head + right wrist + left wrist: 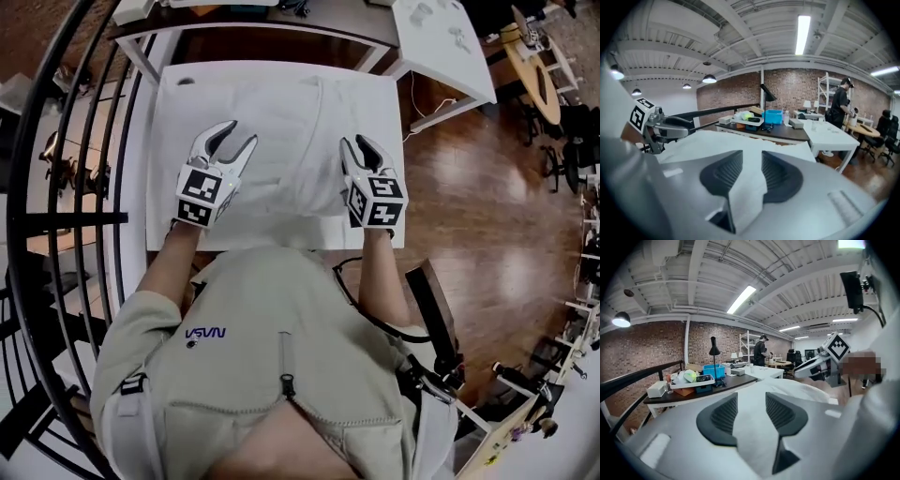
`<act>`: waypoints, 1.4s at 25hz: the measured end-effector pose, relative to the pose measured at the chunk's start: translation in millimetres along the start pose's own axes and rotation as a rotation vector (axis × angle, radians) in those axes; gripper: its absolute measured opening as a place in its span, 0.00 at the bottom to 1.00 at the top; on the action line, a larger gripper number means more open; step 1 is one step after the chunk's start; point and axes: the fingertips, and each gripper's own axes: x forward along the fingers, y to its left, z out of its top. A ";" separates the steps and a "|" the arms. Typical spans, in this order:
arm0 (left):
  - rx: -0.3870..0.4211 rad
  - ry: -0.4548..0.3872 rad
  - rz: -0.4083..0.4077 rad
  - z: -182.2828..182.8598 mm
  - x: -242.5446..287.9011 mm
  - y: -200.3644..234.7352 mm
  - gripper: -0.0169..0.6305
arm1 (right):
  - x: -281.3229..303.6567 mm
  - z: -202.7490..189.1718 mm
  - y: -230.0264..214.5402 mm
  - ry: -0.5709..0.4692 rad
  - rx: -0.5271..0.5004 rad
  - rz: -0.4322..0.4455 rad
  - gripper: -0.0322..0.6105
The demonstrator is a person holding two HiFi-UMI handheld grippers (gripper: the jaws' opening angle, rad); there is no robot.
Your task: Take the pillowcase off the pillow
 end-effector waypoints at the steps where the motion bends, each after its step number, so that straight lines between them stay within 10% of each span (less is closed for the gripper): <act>1: 0.020 0.016 -0.032 -3.0 -7.4 -13.7 0.29 | -11.4 -8.3 7.7 -0.002 0.022 -0.005 0.23; 7: 0.067 0.172 -0.161 -56.2 -31.5 -72.7 0.38 | -53.4 -60.7 60.7 0.043 0.196 0.021 0.29; 14: 0.205 0.335 -0.162 -125.3 -17.0 -86.1 0.39 | -50.6 -118.0 117.7 0.194 0.137 0.048 0.37; 17: 0.211 0.320 -0.184 -116.7 -15.7 -87.1 0.23 | -30.2 -131.4 123.4 0.228 0.068 0.019 0.37; 20: 0.199 0.268 -0.219 -92.8 -21.6 -83.4 0.09 | -23.1 -124.5 107.4 0.215 0.004 -0.043 0.15; 35: 0.053 0.094 -0.067 -17.2 -41.1 -10.5 0.05 | -102.9 -80.0 -26.7 0.114 -0.025 -0.391 0.07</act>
